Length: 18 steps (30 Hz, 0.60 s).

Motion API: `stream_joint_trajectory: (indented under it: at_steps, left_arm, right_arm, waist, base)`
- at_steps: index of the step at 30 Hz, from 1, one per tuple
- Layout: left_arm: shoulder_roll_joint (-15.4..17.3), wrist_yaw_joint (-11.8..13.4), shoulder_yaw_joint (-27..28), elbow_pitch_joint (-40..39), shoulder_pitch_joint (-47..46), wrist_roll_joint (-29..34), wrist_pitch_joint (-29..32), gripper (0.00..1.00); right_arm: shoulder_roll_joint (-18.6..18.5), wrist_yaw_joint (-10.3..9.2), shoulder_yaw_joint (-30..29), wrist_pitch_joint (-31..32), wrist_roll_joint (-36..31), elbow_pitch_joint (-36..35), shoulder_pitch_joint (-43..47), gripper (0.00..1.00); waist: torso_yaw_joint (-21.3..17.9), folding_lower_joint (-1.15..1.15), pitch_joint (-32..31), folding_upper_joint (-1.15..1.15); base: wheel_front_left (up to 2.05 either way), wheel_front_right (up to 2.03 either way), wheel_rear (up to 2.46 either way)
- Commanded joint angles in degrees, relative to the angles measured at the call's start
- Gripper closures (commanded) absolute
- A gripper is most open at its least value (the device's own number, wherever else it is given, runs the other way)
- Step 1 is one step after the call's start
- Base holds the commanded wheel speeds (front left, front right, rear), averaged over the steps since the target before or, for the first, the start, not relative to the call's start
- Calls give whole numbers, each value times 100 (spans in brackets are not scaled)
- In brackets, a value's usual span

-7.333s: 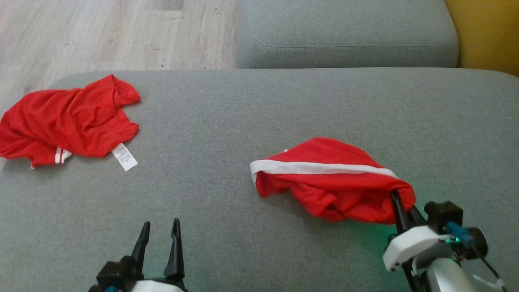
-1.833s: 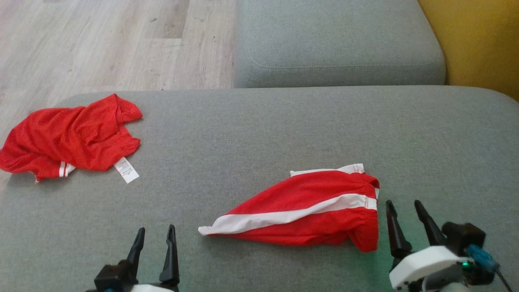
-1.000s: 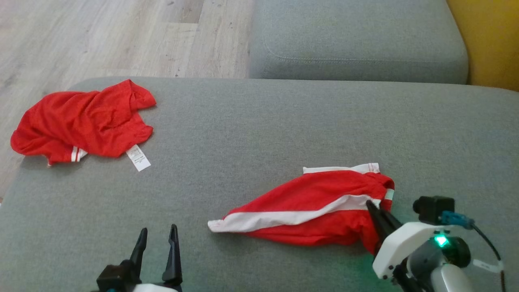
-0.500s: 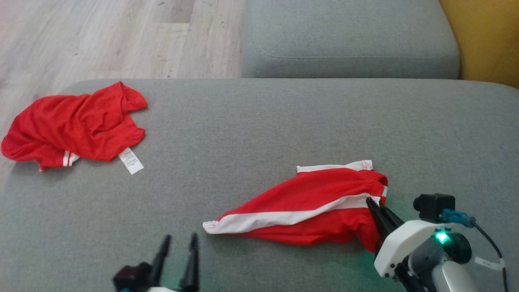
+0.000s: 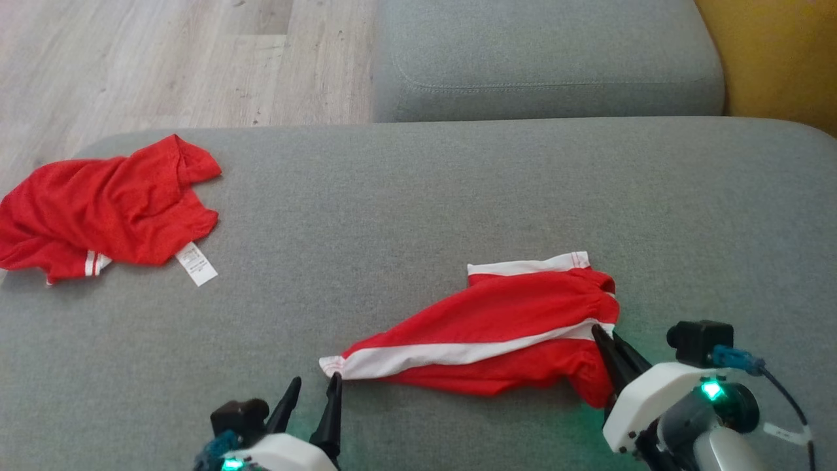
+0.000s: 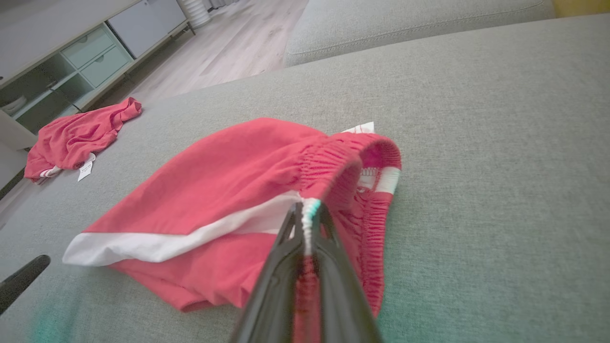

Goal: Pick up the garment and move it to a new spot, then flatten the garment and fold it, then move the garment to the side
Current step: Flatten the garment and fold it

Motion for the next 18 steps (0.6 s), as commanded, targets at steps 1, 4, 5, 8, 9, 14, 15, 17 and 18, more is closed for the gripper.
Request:
stream_joint_trajectory:
  at_steps: [1,4,5,8,9,14,15,17,18]
  left_arm:
    - [-40,-34,172,-11,-388,-41,-47,0]
    - [-73,-68,109,301,-599,-112,1,0]
    - [-83,-82,84,404,-664,-143,26,0]
    - [-102,-114,-45,708,-842,-162,119,0]
    - [-106,-123,-100,799,-892,-154,155,0]
    - [-120,-158,-324,1153,-1063,-110,229,38]
    - [-122,-163,-329,1187,-1084,-133,193,60]
    - [-125,-164,-335,1218,-1126,-157,68,100]
    - [-127,-164,-326,1211,-1145,-175,-18,100]
  right_arm:
    - [-40,43,140,-88,6,-176,-146,100]
    - [-24,43,182,-108,4,-150,-125,100]
    - [-19,43,196,-111,7,-145,-125,100]
    - [-12,43,245,-117,14,-134,-148,100]
    - [-12,43,259,-117,15,-128,-158,100]
    - [-24,43,297,-142,1,-112,-222,100]
    - [-24,43,299,-153,-2,-111,-234,100]
    - [-23,43,296,-175,-11,-105,-252,100]
    - [-22,43,289,-193,-14,-104,-258,100]
  waist:
    - [-1,0,9,0]
    - [-20,0,30,0]
    - [-31,0,38,0]
    - [-79,0,67,0]
    - [-94,0,74,0]
    - [-169,0,112,0]
    - [-181,0,117,0]
    - [-198,0,122,0]
    - [-204,0,123,0]
  base:
    - [0,0,0]
    - [0,0,0]
    - [0,0,0]
    - [0,0,0]
    - [0,0,0]
    - [0,0,0]
    - [0,0,0]
    - [0,0,0]
    - [0,0,0]
